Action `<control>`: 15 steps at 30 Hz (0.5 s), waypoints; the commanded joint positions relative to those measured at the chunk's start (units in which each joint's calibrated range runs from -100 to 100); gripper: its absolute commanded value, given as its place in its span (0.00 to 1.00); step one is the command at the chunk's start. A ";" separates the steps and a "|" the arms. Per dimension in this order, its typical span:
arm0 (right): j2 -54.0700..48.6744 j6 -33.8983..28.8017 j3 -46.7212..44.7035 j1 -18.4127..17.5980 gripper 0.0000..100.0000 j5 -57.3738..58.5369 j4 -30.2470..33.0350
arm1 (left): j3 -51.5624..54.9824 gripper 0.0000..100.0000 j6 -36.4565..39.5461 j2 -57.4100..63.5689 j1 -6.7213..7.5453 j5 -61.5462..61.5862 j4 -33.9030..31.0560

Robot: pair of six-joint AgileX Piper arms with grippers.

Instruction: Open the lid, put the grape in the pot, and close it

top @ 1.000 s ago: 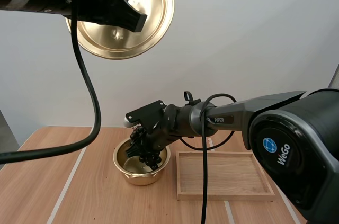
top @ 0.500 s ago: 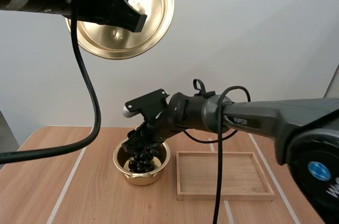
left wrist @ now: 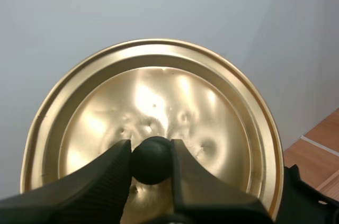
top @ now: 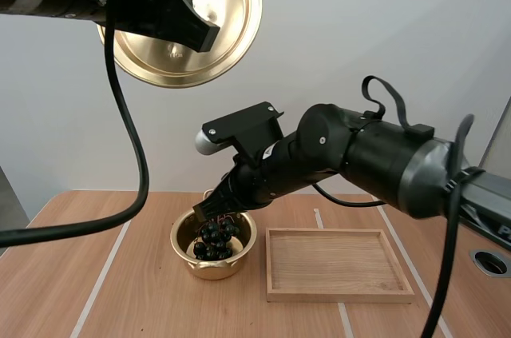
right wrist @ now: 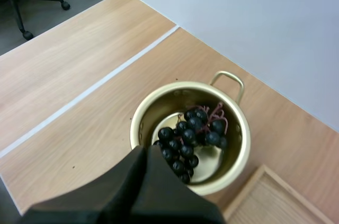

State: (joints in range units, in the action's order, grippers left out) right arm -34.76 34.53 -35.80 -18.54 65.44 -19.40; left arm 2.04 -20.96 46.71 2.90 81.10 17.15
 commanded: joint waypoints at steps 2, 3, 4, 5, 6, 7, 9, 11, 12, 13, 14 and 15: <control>-6.09 -3.03 -0.08 2.12 0.00 8.46 2.77 | -0.47 0.00 -0.04 0.28 0.16 -2.24 0.08; -7.86 -3.17 -0.08 2.76 0.00 10.32 2.77 | -0.47 0.00 -0.04 0.14 0.16 -2.26 0.08; -8.22 -3.17 -0.08 2.87 0.00 10.63 2.77 | -0.47 0.00 -0.04 -0.38 0.16 -2.26 0.08; -11.59 -3.17 -0.08 3.86 0.00 13.36 2.55 | -0.47 0.00 -0.04 -0.99 0.16 -2.26 -0.03; -13.00 -3.25 -0.08 4.14 0.00 14.18 2.55 | -0.47 0.00 -0.04 -1.00 0.16 -2.26 -0.20; -15.12 -3.71 -0.08 4.68 0.00 16.39 2.55 | -0.47 0.00 -0.04 -1.77 0.16 -2.26 -0.39; -19.61 -4.57 -0.08 5.43 0.00 19.53 2.55 | -0.18 0.00 -0.04 -3.49 0.16 -2.26 -0.37; -23.62 -4.69 -0.08 6.18 0.00 22.54 2.55 | 0.84 0.00 -0.04 -5.66 0.16 -2.26 -0.37; -24.80 -4.69 -0.08 6.38 0.00 23.02 2.55 | 1.09 0.00 -0.04 -6.32 0.16 -2.26 -0.37; -27.43 -4.69 -0.08 7.37 0.00 25.05 2.68 | 2.26 0.00 -0.04 -7.92 0.16 -2.07 -0.37; -29.55 -4.69 -0.08 8.10 0.00 26.17 2.68 | 2.80 0.00 -0.04 -8.82 0.16 -1.94 -0.42; -30.93 -4.69 -0.08 8.84 0.00 27.29 2.68 | 4.01 0.00 -0.04 -10.00 0.16 -1.56 -0.53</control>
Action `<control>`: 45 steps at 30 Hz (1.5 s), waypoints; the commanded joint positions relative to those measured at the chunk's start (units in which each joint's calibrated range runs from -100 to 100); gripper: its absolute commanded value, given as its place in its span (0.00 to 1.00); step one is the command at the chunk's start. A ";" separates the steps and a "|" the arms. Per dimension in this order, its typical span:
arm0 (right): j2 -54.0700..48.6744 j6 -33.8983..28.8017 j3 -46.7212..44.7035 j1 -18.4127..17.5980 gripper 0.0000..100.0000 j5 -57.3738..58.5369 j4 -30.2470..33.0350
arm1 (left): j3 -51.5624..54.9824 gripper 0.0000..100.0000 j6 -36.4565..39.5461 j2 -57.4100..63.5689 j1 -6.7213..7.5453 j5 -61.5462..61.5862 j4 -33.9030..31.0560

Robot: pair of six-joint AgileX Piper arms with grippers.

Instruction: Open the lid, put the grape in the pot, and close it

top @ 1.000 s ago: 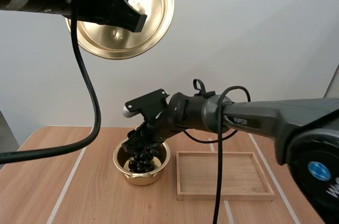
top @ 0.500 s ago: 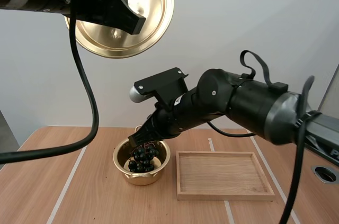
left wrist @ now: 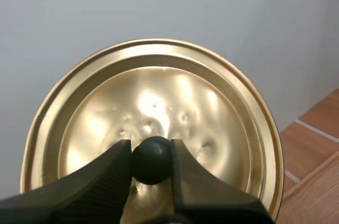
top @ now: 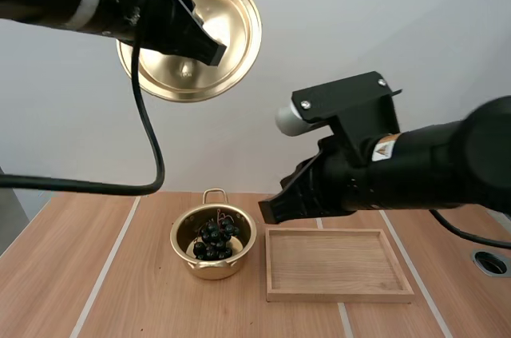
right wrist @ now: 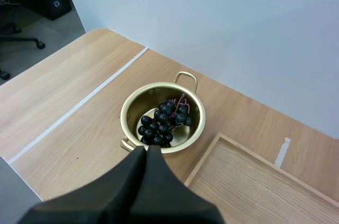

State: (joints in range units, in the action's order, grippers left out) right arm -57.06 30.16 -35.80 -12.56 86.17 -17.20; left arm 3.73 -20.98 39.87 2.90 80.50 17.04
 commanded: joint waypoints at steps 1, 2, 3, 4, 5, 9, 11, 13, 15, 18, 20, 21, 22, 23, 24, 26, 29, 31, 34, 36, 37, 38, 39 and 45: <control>-9.63 -0.31 -0.08 3.28 0.00 7.02 0.49 | 3.02 0.00 -0.02 -3.86 0.16 -1.00 -0.60; -11.56 -0.31 -0.08 3.94 0.00 8.48 0.49 | 4.52 0.00 -0.02 -5.48 0.16 -1.00 -0.73; -13.08 -0.31 -0.08 4.52 0.00 9.59 0.49 | 5.57 0.00 -0.02 -6.15 0.16 -1.00 -1.07; -14.57 -0.31 -0.08 5.04 0.00 10.64 0.38 | 7.24 0.00 -0.22 -7.52 0.16 -1.00 -1.42; -15.74 -0.41 -0.08 5.49 0.00 11.59 0.38 | 8.39 0.00 -0.76 -8.62 0.16 -1.00 -1.42; -21.20 -0.56 -0.08 6.86 0.00 13.83 0.38 | 14.02 0.00 -2.13 -13.06 0.16 -1.00 -1.42; -22.72 -0.89 -0.08 7.14 0.00 13.83 0.38 | 15.50 0.00 -2.34 -14.86 0.16 -1.38 -1.42; -24.82 -1.10 -0.08 7.70 0.00 13.83 0.38 | 17.44 0.00 -3.38 -17.40 0.16 -1.87 -1.42; -25.92 -1.10 -0.08 8.12 0.00 13.83 0.38 | 18.70 0.00 -4.36 -19.55 0.16 -1.87 -1.42; -26.96 -1.10 -0.08 8.27 0.00 13.83 0.49 | 20.31 0.00 -5.18 -23.69 0.16 -1.87 -1.42; -27.42 -1.10 -0.08 8.27 0.00 13.83 0.78 | 20.92 0.00 -5.80 -25.72 0.16 -1.87 -1.42; -27.54 -1.10 -0.08 8.27 0.00 13.83 0.97 | 21.13 0.00 -5.80 -26.66 0.16 -1.87 -1.42; -27.55 -1.10 -0.08 8.27 0.00 13.83 1.23 | 21.46 0.00 -5.89 -27.98 0.16 -2.49 -1.32; -27.55 -1.10 -0.08 8.27 0.00 13.83 1.54 | 21.62 0.00 -5.83 -28.61 0.16 -2.89 -1.32; -27.55 -1.10 -0.08 8.27 0.00 13.83 1.96 | 22.36 0.00 -6.02 -29.77 0.16 -4.15 -1.32; -27.55 -1.10 -0.08 8.27 0.00 13.83 2.36 | 23.69 0.00 -6.37 -31.54 0.16 -6.52 -1.10; -27.55 -1.10 -0.08 8.27 0.00 13.83 2.49 | 25.97 0.00 -7.31 -33.96 0.16 -10.06 -1.10; -27.55 -1.10 -0.08 8.27 0.00 13.83 2.49 | 27.05 0.00 -7.53 -35.00 0.16 -12.87 -1.10; -27.55 -1.10 -0.08 8.35 0.00 13.83 2.48 | 28.73 0.00 -8.10 -36.12 0.16 -16.40 -0.22; -27.55 -1.10 -0.08 8.52 0.00 13.83 2.48 | 29.76 0.00 -10.37 -36.35 0.16 -17.72 1.73; -27.55 -1.10 -0.08 8.77 0.00 13.83 2.48 | 30.18 0.00 -11.62 -36.35 0.16 -18.14 3.16; -27.55 -1.10 -0.08 8.87 0.00 13.83 2.48 | 30.53 0.00 -12.69 -36.35 0.16 -18.14 4.49; -27.55 -1.10 -0.08 8.95 0.00 13.83 2.48 | 30.67 0.00 -13.35 -36.35 0.16 -17.99 5.54; -27.55 -1.10 -0.08 8.95 0.00 13.83 2.48 | 30.67 0.00 -13.41 -36.35 0.16 -18.18 6.08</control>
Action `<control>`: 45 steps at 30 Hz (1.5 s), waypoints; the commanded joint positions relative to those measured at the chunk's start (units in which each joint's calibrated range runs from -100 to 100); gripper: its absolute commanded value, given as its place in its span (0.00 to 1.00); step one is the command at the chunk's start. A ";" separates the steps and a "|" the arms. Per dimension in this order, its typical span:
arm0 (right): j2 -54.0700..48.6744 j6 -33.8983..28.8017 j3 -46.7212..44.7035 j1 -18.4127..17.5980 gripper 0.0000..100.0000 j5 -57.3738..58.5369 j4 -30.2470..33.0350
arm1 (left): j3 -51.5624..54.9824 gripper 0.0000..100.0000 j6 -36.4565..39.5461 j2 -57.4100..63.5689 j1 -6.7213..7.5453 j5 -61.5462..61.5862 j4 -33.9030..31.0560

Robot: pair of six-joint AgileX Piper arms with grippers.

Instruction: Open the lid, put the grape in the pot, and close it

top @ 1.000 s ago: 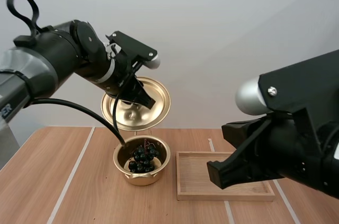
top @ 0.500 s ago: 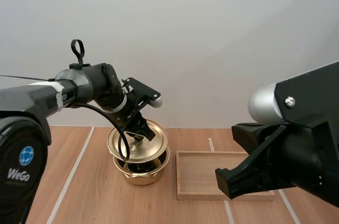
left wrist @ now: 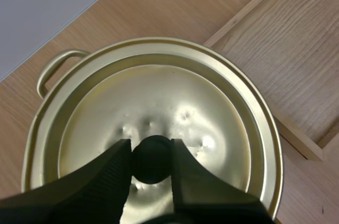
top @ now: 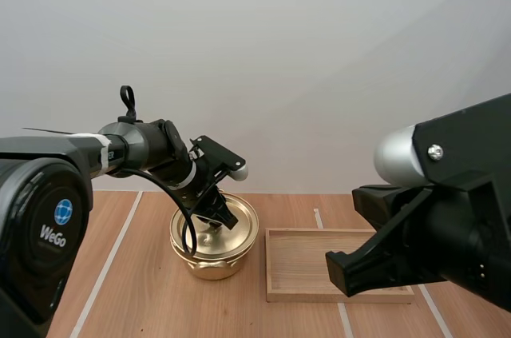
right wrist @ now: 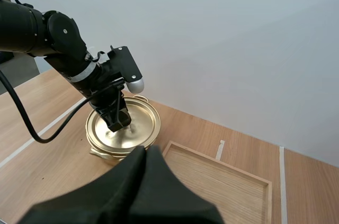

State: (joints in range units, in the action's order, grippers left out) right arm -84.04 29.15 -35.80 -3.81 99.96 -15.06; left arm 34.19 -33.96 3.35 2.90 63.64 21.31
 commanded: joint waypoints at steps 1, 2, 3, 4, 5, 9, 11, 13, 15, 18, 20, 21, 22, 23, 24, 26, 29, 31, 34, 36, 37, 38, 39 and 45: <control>-0.57 -0.10 -0.08 0.20 0.00 0.04 0.33 | 0.21 0.00 -0.43 0.17 0.16 -1.32 1.81; -0.57 -0.10 -0.08 0.20 0.00 0.04 0.33 | 0.21 0.00 -0.43 0.17 0.16 -1.32 1.81; -0.57 -0.10 -0.08 0.20 0.00 0.04 0.33 | 0.21 0.00 -0.43 0.17 0.16 -1.32 1.81; -0.57 -0.10 -0.08 0.20 0.00 0.04 0.33 | 0.21 0.00 -0.43 0.17 0.16 -1.32 1.81; -0.57 -0.10 -0.08 0.20 0.00 0.04 0.33 | 0.21 0.00 -0.43 0.17 0.16 -1.32 1.81; -0.57 -0.10 -0.08 0.20 0.00 0.04 0.33 | 0.21 0.00 -0.43 0.17 0.16 -1.32 1.81; -0.57 -0.10 -0.08 0.20 0.00 0.04 0.33 | 0.21 0.00 -0.43 0.17 0.16 -1.14 1.81; -0.57 -0.10 -0.08 0.20 0.00 0.04 0.33 | 0.21 0.00 -0.43 0.17 0.16 -0.81 1.81; -0.57 -0.22 -0.08 0.19 0.00 0.04 0.33 | 0.21 0.04 -0.43 0.17 0.16 -0.40 1.81; -0.57 -0.51 -0.08 0.19 0.00 0.04 0.33 | 0.21 0.23 -0.43 0.17 0.16 0.53 1.81; -0.57 -0.63 -0.08 0.19 0.00 0.04 0.33 | 0.21 0.41 -0.32 0.17 0.16 1.13 1.81; -0.57 -1.20 -0.08 0.19 0.00 0.04 0.33 | 0.21 0.60 -0.22 0.17 0.16 1.70 1.81; -0.57 -1.29 -0.08 0.19 0.00 0.04 0.33 | 0.21 0.69 -0.19 0.17 0.16 1.94 1.81; -0.57 -1.40 -0.08 0.19 0.00 0.04 0.33 | 0.21 0.88 0.32 0.17 0.16 2.37 1.81; -0.57 -1.40 -0.08 0.19 0.00 0.04 0.33 | 0.21 1.00 0.78 0.17 0.16 2.54 1.81; -0.57 -1.40 -0.08 0.19 0.00 0.04 0.33 | 0.21 1.00 1.44 0.29 0.16 3.51 1.81; -0.57 -1.40 -0.08 0.19 0.00 0.04 0.33 | 0.21 1.00 2.20 1.51 0.16 5.86 1.81; -0.57 -1.40 -0.08 0.19 0.00 0.04 0.33 | -0.42 1.00 2.20 3.15 0.16 8.46 1.81; -0.57 -1.40 -0.08 0.19 0.00 0.04 0.33 | -2.30 1.00 2.20 6.88 0.16 12.60 1.81; -0.57 -1.40 -0.08 0.19 0.00 0.04 0.33 | -3.98 1.00 2.20 10.36 0.16 15.59 1.81; -0.57 -1.40 -0.08 0.19 0.00 0.04 0.33 | -5.03 1.00 2.20 12.21 0.16 17.07 1.81; -0.57 -1.40 -0.08 0.19 0.00 0.04 0.33 | -6.13 1.00 2.20 14.19 0.16 18.40 1.81; -0.57 -1.40 -0.08 0.19 0.00 0.04 0.33 | -7.23 1.00 2.20 16.21 0.16 19.50 1.69; -0.57 -1.52 -0.08 0.19 0.00 0.04 0.33 | -12.60 1.00 3.04 27.35 0.16 20.53 -1.38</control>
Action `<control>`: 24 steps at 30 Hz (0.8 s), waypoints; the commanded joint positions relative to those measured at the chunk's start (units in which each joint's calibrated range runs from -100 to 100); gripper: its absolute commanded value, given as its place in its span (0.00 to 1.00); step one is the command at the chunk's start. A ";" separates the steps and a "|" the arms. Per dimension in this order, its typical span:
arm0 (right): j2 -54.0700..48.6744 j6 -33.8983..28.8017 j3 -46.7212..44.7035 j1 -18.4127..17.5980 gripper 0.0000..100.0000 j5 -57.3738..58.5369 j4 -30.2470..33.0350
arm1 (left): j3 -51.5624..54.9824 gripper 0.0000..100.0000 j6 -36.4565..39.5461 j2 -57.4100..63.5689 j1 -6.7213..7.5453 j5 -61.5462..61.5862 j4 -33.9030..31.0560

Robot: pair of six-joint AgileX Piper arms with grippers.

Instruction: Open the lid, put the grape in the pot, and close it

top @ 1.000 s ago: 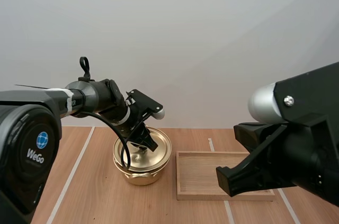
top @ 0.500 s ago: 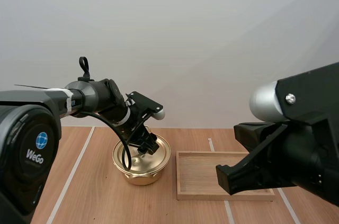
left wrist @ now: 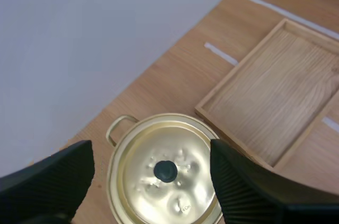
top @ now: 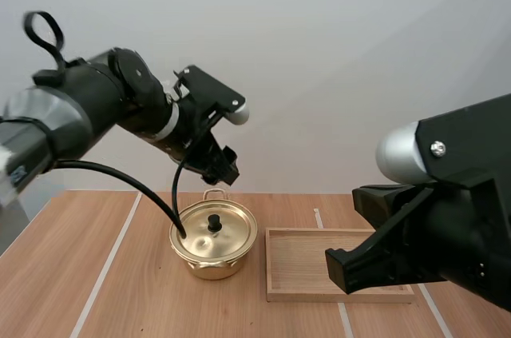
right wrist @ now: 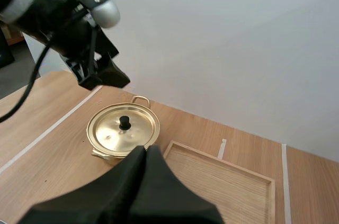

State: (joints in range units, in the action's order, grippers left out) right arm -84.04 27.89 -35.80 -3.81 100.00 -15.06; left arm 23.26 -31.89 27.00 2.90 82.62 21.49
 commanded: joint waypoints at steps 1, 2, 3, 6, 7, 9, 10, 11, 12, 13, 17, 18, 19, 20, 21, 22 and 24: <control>-0.57 -0.26 -0.08 0.19 0.00 0.00 0.33 | -2.31 1.00 1.34 5.53 0.16 1.55 -2.50; -0.57 -0.26 -0.08 0.19 0.00 0.00 0.33 | -2.72 1.00 1.75 7.32 0.16 1.55 -3.30; -0.57 -0.26 -0.08 0.19 0.00 0.00 0.33 | -3.09 1.00 2.01 9.08 0.16 1.68 -3.97; -0.57 -0.26 -0.08 0.19 0.00 0.00 0.33 | -3.06 1.00 2.10 14.47 0.16 3.76 -4.27; -0.57 -0.26 -0.08 0.19 0.00 0.00 0.33 | -3.06 1.00 2.26 15.82 0.16 5.00 -4.27; -0.57 -0.26 -0.08 0.19 0.00 0.00 0.33 | -3.06 1.00 3.48 19.04 0.16 7.60 -4.27; -0.57 -0.26 -0.08 0.19 0.00 0.00 0.33 | -3.06 1.00 3.91 20.76 0.16 9.02 -4.27; -0.57 -0.26 -0.08 0.19 0.00 0.00 0.33 | -3.06 1.00 4.30 22.09 0.16 10.27 -4.27; -0.57 -0.26 -0.08 0.19 0.00 0.00 0.33 | -3.06 1.00 4.80 23.76 0.16 11.18 -4.27; -0.57 -0.26 -0.08 0.19 0.00 0.00 0.33 | -3.06 1.00 5.34 25.45 0.16 11.80 -4.27; -0.57 -0.26 -0.08 0.19 0.00 0.00 -0.20 | -3.06 0.64 8.35 31.87 0.16 12.61 -4.27; -0.57 -0.26 -0.08 0.19 0.00 0.00 -0.20 | -2.90 0.46 8.79 33.39 0.16 12.61 -4.27; -0.57 -0.26 0.05 0.19 0.00 0.00 -0.05 | -2.78 0.30 9.01 34.80 0.16 12.61 -4.27; -0.57 -0.26 0.05 0.19 0.00 0.00 0.06 | -2.74 0.18 9.01 35.90 0.16 12.61 -4.27; -0.57 -0.26 0.05 0.19 0.00 0.00 0.19 | -2.62 0.09 9.12 36.89 0.16 12.61 -4.27; -0.57 -0.26 0.05 0.19 0.00 0.00 0.43 | -2.14 0.00 9.44 38.51 0.16 12.61 -4.27; -0.57 -0.26 0.05 0.19 0.00 0.00 0.83 | -0.46 0.00 11.36 40.58 0.16 11.25 -4.27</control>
State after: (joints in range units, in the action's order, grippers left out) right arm -84.04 27.79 -35.80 -3.81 100.00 -14.95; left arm 20.78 -23.32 64.60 2.90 94.71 16.94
